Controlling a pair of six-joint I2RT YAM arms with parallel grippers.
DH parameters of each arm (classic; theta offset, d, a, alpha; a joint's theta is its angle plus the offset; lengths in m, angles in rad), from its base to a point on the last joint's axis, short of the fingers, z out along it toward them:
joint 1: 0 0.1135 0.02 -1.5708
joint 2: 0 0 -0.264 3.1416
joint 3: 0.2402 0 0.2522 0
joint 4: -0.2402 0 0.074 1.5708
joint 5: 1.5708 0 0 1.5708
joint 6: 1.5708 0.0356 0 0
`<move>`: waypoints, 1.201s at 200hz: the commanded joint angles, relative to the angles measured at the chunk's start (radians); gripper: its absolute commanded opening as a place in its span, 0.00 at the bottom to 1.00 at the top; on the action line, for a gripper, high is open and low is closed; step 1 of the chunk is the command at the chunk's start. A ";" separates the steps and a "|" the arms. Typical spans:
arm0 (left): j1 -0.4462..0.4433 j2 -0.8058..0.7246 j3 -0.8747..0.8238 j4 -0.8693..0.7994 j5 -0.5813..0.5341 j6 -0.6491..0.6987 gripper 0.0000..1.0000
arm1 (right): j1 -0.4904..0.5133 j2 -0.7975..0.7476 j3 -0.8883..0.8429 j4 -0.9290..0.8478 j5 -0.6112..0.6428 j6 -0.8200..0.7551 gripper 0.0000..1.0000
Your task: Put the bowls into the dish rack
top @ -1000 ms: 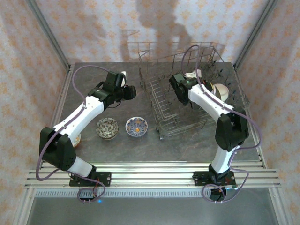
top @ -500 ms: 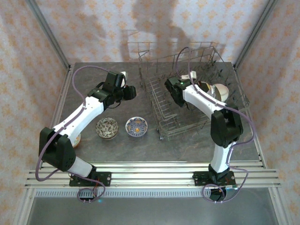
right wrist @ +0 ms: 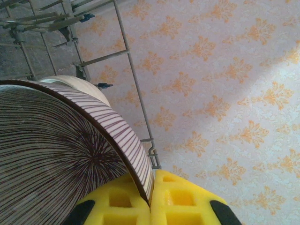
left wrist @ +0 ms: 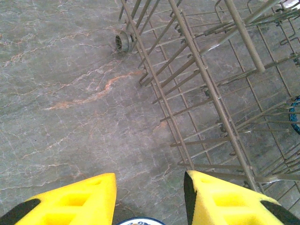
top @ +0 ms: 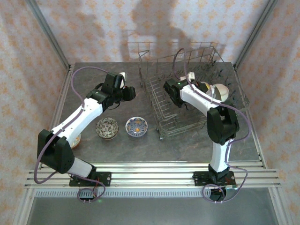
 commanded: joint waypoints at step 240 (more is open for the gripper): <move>0.010 -0.025 -0.009 0.038 -0.006 -0.014 0.43 | 0.045 0.069 -0.008 -0.006 -0.083 0.007 0.12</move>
